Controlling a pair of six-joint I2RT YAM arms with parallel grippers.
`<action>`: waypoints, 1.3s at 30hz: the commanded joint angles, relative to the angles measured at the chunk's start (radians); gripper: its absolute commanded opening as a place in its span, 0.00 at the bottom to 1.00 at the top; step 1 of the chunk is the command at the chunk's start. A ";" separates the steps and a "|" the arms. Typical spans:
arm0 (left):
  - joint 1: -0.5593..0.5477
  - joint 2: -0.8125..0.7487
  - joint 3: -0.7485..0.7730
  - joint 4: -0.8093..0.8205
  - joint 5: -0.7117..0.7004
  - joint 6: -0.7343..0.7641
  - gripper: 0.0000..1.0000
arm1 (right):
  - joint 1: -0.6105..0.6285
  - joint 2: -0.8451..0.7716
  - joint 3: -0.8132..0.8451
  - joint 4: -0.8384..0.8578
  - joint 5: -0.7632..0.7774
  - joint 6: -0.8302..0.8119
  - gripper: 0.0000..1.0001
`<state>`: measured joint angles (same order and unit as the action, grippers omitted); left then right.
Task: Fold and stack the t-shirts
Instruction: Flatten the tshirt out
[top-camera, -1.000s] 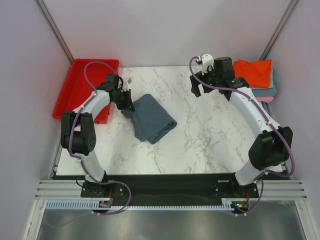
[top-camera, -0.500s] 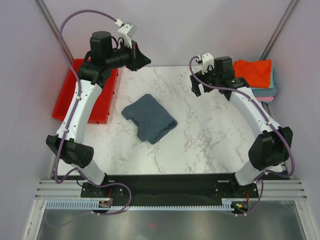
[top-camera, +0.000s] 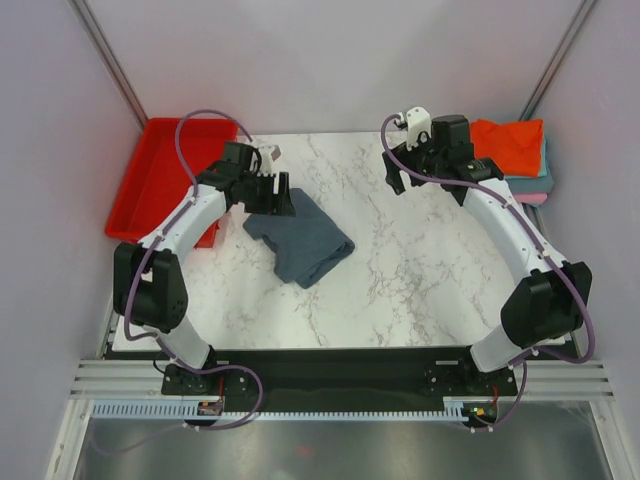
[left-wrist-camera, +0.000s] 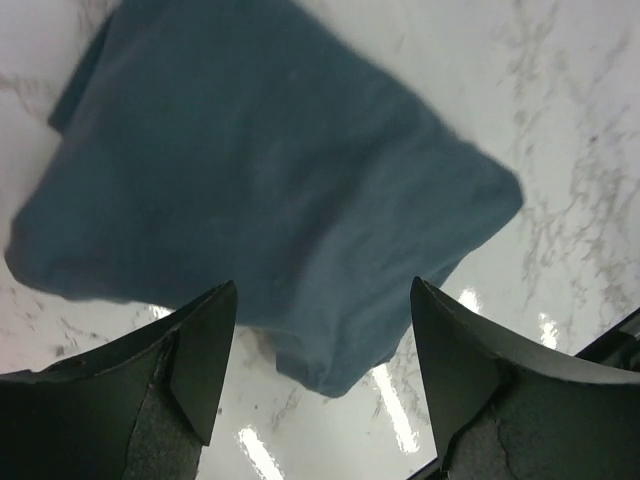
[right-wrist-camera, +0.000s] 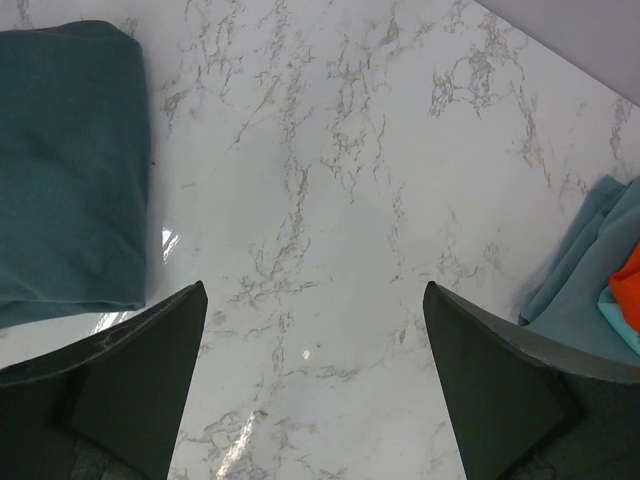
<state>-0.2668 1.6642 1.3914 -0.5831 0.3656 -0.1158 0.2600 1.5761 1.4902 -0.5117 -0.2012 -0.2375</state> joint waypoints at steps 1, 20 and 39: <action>0.012 0.009 -0.045 0.008 -0.044 -0.039 0.78 | 0.001 -0.028 -0.019 0.021 0.006 -0.014 0.98; 0.018 0.174 0.089 0.011 -0.071 -0.033 0.02 | 0.002 0.002 -0.011 0.021 0.025 -0.023 0.98; -0.160 0.031 0.644 0.048 0.091 0.041 0.02 | -0.004 0.007 0.008 0.029 0.068 -0.029 0.98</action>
<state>-0.4202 1.6955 2.0171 -0.5621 0.4324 -0.1066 0.2600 1.6001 1.4719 -0.5098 -0.1551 -0.2584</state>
